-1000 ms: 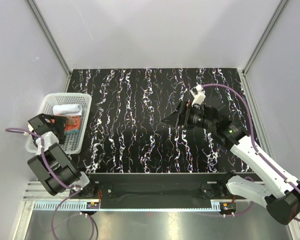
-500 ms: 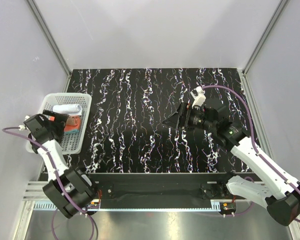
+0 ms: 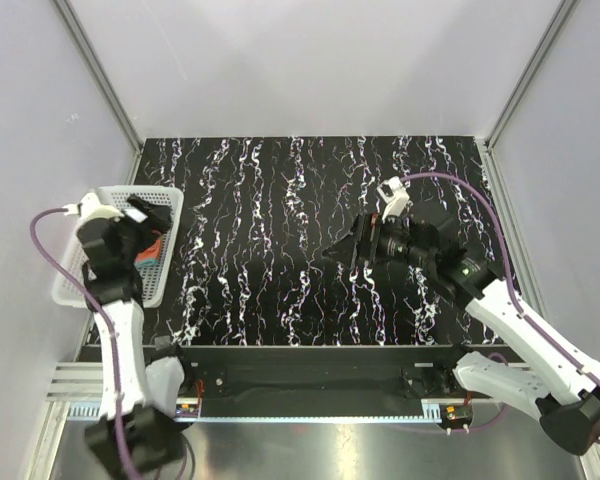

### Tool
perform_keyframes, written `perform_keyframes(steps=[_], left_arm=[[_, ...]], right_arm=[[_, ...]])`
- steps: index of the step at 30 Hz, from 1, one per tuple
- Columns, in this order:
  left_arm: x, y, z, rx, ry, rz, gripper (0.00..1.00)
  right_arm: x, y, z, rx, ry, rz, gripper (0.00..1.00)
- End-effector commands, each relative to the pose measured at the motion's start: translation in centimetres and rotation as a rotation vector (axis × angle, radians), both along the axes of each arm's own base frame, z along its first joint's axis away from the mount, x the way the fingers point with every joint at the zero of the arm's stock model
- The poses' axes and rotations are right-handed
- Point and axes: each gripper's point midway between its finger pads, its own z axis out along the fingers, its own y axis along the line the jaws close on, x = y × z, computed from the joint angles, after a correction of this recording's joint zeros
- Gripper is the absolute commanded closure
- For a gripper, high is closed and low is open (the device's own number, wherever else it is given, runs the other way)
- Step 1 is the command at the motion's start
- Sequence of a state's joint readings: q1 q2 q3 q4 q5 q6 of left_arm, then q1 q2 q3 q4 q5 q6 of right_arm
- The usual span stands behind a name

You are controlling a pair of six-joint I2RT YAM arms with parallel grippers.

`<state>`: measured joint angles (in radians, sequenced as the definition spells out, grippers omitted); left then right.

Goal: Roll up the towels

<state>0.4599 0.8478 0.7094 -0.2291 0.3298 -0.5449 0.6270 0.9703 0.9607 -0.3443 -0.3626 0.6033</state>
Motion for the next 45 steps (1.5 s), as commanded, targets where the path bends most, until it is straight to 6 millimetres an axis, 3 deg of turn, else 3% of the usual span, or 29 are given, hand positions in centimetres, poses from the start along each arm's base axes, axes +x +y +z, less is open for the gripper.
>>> perform_keyframes(steps=[1, 2, 6, 8, 17, 23, 25, 26, 31, 32, 34, 40, 45], left_arm=[[0.5, -0.2, 5.9, 0.337, -0.21, 0.097, 0.01], [-0.2, 1.4, 6.1, 0.389, -0.207, 0.22, 0.01], [0.0, 1.2, 4.4, 0.586, -0.211, 0.183, 0.01], [-0.5, 2.3, 2.9, 0.556, -0.155, 0.252, 0.01], [-1.4, 3.7, -6.8, 0.501, 0.014, 0.406, 0.01], [-0.5, 3.0, -9.2, 0.563, -0.022, 0.373, 0.01], [-0.3, 2.7, -8.7, 0.579, -0.082, 0.361, 0.01], [0.1, 1.6, -9.0, 0.574, -0.096, 0.304, 0.01], [1.3, -0.4, -6.9, 0.609, -0.29, 0.21, 0.01], [1.3, -0.7, -8.2, 0.628, -0.254, 0.172, 0.01], [2.1, -1.1, -7.1, 0.65, -0.302, 0.157, 0.01], [5.9, -4.0, -9.5, 0.73, -0.207, -0.081, 0.01], [5.7, -3.9, -9.9, 0.706, -0.185, -0.078, 0.01]], right_arm=[[0.1, -1.0, 0.8, -0.044, -0.119, -0.039, 0.0], [0.2, -1.4, 0.6, -0.058, -0.135, -0.055, 0.0], [0.5, -2.9, -0.3, -0.076, -0.186, -0.126, 0.0], [0.6, -3.3, -0.8, -0.083, -0.198, -0.142, 0.0], [1.3, -4.8, -2.4, -0.143, -0.232, -0.205, 0.0], [1.6, -4.8, -3.1, -0.159, -0.248, -0.205, 0.0], [1.7, -4.7, -3.3, -0.156, -0.253, -0.202, 0.0], [1.8, -4.6, -3.4, -0.157, -0.256, -0.202, 0.0], [2.2, -4.2, -3.8, -0.145, -0.276, -0.197, 0.0], [2.3, -4.2, -3.9, -0.147, -0.272, -0.2, 0.0], [2.4, -4.0, -4.0, -0.15, -0.272, -0.195, 0.0], [3.0, -4.0, -4.7, -0.198, -0.303, -0.184, 0.0], [4.8, -5.3, -4.6, -0.275, -0.353, -0.261, 0.0]])
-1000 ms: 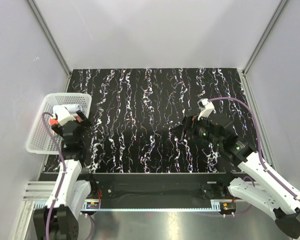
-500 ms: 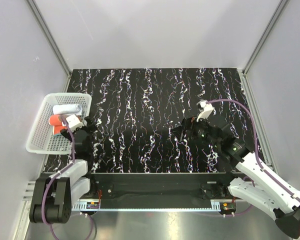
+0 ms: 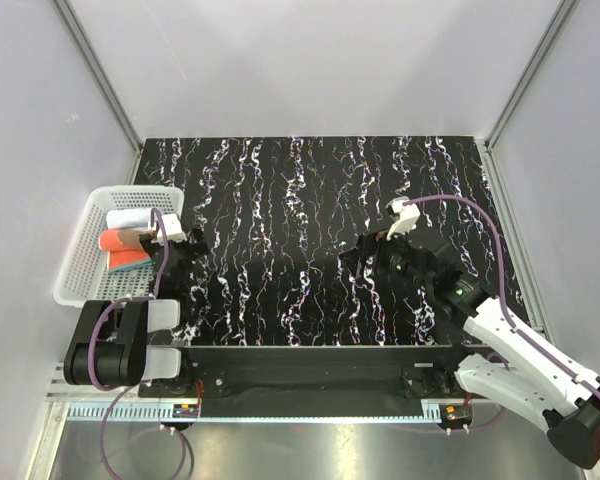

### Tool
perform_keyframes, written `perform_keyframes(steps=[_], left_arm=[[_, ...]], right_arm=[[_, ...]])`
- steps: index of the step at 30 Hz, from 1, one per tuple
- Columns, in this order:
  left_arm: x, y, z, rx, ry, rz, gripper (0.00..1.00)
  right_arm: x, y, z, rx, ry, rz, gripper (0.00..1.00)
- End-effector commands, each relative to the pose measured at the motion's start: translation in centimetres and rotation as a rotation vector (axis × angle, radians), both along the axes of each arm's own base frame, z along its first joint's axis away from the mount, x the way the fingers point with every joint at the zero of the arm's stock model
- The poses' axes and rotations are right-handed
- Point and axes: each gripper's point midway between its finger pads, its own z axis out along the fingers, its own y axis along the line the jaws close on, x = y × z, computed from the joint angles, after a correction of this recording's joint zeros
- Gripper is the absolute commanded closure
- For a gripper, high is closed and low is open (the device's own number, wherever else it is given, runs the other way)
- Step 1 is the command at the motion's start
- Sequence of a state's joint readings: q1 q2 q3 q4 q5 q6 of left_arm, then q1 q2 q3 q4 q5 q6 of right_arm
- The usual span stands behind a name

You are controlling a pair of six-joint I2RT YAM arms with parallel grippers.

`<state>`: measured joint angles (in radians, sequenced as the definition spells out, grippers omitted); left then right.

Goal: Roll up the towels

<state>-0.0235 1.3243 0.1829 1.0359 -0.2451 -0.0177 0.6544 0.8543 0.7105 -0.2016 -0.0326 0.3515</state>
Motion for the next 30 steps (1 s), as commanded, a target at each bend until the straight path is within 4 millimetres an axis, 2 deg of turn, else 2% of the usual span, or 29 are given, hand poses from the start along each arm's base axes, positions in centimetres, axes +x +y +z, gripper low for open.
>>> perform_keyframes(steps=[1, 4, 7, 8, 10, 11, 12, 13, 14, 15, 18, 19, 20, 22, 24, 25, 26, 28, 29, 30], left_arm=[[0.9, -0.8, 1.5, 0.021, -0.046, -0.053, 0.01], [0.9, -0.8, 1.7, 0.019, -0.05, -0.056, 0.01], [1.0, -0.9, 1.9, 0.021, -0.059, -0.058, 0.01], [1.0, -0.8, 1.8, 0.021, -0.053, -0.056, 0.01], [1.0, -0.8, 1.7, 0.022, -0.054, -0.056, 0.01], [1.0, -0.8, 1.8, 0.021, -0.056, -0.056, 0.01], [0.9, -0.8, 1.7, 0.021, -0.053, -0.056, 0.01], [1.0, -0.8, 1.8, 0.021, -0.056, -0.056, 0.01], [1.0, -0.8, 1.7, 0.021, -0.053, -0.056, 0.01], [1.0, -0.8, 1.8, 0.022, -0.055, -0.058, 0.01], [1.0, -0.8, 1.8, 0.022, -0.054, -0.058, 0.01], [1.0, -0.8, 1.8, 0.021, -0.056, -0.058, 0.01], [1.0, -0.8, 1.8, 0.021, -0.056, -0.058, 0.01], [1.0, -0.8, 1.7, 0.021, -0.054, -0.058, 0.01], [1.0, -0.8, 1.8, 0.021, -0.056, -0.058, 0.01], [0.9, -0.8, 1.7, 0.021, -0.053, -0.058, 0.01], [0.9, -0.8, 1.7, 0.021, -0.053, -0.058, 0.01], [1.0, -0.8, 1.7, 0.022, -0.054, -0.058, 0.01], [1.0, -0.8, 1.7, 0.021, -0.054, -0.058, 0.01], [0.9, -0.8, 1.7, 0.022, -0.052, -0.058, 0.01]], right_arm=[[2.0, -1.0, 1.6, -0.051, -0.115, -0.07, 0.0], [3.4, -2.3, 1.6, -0.127, -0.169, -0.137, 0.0], [5.3, -5.0, 1.3, -0.224, -0.205, -0.296, 0.0], [6.3, -6.7, 1.5, -0.263, -0.239, -0.396, 0.0], [7.6, -8.7, 1.1, -0.353, -0.274, -0.474, 0.0], [8.3, -9.4, 1.4, -0.339, -0.293, -0.507, 0.0], [9.4, -12.2, 1.2, -0.336, -0.267, -0.591, 0.0], [10.0, -12.6, 0.8, -0.276, -0.229, -0.597, 0.0], [10.5, -14.2, 0.3, -0.259, -0.203, -0.639, 0.0], [11.0, -16.9, 0.0, -0.247, -0.181, -0.717, 0.0], [11.7, -20.2, -1.6, -0.26, -0.182, -0.818, 0.0], [11.4, -22.2, -3.7, -0.288, -0.151, -0.871, 0.0], [11.9, -22.8, -3.4, -0.257, -0.189, -0.901, 0.0], [12.1, -24.9, -5.8, -0.221, -0.197, -0.983, 0.0], [12.1, -26.0, -7.0, -0.197, -0.231, -1.014, 0.0], [11.5, -26.3, -9.5, -0.222, -0.206, -1.017, 0.0], [12.1, -27.0, -8.1, -0.177, -0.294, -1.046, 0.0], [13.3, -27.0, -7.7, -0.19, -0.329, -1.03, 0.0], [13.3, -27.6, -8.7, -0.221, -0.288, -1.016, 0.0], [13.7, -27.3, -8.6, -0.232, -0.307, -0.985, 0.0]])
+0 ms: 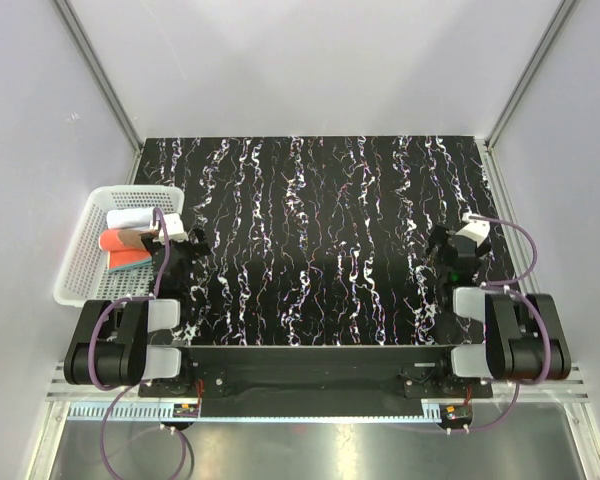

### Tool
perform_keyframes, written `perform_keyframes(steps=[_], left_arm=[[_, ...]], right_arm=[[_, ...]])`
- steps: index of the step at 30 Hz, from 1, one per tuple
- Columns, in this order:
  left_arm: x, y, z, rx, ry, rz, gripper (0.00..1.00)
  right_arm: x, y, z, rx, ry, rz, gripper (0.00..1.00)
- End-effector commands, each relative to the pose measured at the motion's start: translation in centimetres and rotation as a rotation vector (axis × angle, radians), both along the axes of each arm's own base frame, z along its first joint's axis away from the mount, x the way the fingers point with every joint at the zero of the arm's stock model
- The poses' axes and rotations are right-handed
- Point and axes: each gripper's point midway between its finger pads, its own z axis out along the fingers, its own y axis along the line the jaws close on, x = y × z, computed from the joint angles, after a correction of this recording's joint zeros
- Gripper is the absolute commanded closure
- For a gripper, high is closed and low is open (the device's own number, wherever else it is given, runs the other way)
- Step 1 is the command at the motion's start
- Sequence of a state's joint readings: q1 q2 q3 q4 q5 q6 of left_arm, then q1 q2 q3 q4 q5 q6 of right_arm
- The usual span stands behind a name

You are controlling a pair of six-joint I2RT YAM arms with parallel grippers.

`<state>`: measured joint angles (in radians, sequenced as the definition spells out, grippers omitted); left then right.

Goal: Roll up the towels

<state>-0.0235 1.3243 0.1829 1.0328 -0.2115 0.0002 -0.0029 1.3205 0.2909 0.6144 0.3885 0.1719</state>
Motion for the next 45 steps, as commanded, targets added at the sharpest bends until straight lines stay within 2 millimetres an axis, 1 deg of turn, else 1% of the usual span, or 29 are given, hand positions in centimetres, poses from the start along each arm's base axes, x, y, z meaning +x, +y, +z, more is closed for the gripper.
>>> perform_keyframes(steps=[1, 2, 3, 4, 6, 7, 8, 10, 13, 45], left_arm=[[0.9, -0.3, 1.9, 0.006, -0.062, -0.023, 0.01], [0.9, -0.3, 1.8, 0.007, -0.061, -0.023, 0.01], [0.9, -0.3, 1.8, 0.006, -0.061, -0.023, 0.01], [0.9, -0.3, 1.8, 0.006, -0.061, -0.023, 0.01], [0.9, -0.3, 1.9, 0.006, -0.064, -0.023, 0.01], [0.9, -0.3, 1.8, 0.006, -0.061, -0.023, 0.01], [0.9, -0.3, 2.0, 0.006, -0.065, -0.023, 0.01], [0.9, -0.3, 1.9, 0.006, -0.062, -0.023, 0.01], [0.9, -0.3, 1.8, 0.006, -0.059, -0.023, 0.01], [0.9, -0.3, 1.8, 0.006, -0.061, -0.023, 0.01]], right_arm=[[4.6, 0.3, 6.8, -0.033, -0.325, 0.082, 0.0], [4.8, 0.7, 6.0, -0.026, -0.319, 0.116, 0.0], [5.0, 0.6, 5.4, -0.04, -0.321, 0.151, 0.0], [5.5, 2.2, 5.0, -0.028, -0.345, 0.257, 0.0], [5.9, 2.8, 4.4, -0.03, -0.256, 0.306, 0.0], [6.9, 3.2, 4.5, -0.028, -0.253, 0.334, 0.0], [7.2, 3.8, 4.1, -0.019, -0.237, 0.372, 0.0], [7.0, 3.4, 4.3, -0.018, -0.233, 0.342, 0.0], [7.1, 3.3, 4.1, -0.02, -0.222, 0.342, 0.0], [7.1, 3.3, 4.2, -0.021, -0.229, 0.343, 0.0]])
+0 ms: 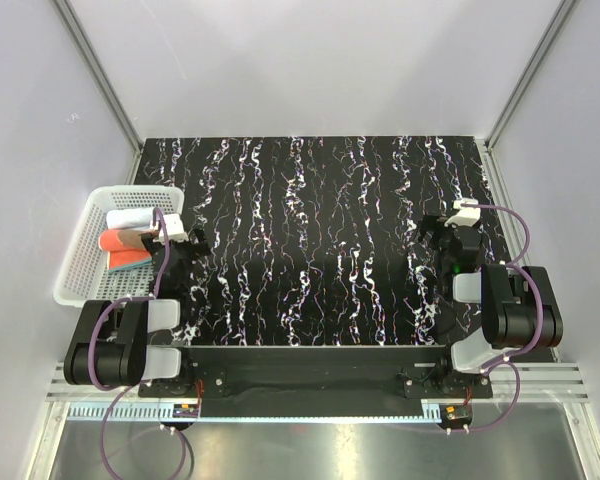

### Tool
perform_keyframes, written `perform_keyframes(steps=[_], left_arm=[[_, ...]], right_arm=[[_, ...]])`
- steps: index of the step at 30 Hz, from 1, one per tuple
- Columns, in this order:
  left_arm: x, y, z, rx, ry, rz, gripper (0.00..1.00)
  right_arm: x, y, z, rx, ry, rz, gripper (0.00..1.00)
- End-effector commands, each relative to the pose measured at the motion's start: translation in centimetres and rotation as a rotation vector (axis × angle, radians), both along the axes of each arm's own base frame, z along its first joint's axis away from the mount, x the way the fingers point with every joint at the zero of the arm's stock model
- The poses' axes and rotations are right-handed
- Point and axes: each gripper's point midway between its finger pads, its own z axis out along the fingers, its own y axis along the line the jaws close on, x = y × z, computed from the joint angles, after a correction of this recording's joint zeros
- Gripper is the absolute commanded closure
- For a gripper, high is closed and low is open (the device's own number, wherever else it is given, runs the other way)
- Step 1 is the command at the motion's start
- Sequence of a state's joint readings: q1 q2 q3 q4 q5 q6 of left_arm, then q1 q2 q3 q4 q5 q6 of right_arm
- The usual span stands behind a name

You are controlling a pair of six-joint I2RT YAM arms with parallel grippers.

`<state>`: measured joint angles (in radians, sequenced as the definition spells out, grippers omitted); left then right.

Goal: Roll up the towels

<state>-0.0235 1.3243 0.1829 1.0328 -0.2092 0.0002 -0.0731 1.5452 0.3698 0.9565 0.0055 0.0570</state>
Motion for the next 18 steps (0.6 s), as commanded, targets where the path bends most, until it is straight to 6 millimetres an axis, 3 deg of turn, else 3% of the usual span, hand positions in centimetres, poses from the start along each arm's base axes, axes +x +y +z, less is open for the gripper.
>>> perform_keyframes(steps=[1, 18], left_arm=[[0.9, -0.29, 1.79, 0.006, -0.059, -0.021, 0.01], [0.89, -0.29, 1.84, 0.006, -0.061, -0.021, 0.01]], right_arm=[[0.99, -0.02, 1.85, -0.018, -0.061, 0.012, 0.0], [1.03, 0.07, 1.76, -0.016, -0.057, 0.015, 0.0]])
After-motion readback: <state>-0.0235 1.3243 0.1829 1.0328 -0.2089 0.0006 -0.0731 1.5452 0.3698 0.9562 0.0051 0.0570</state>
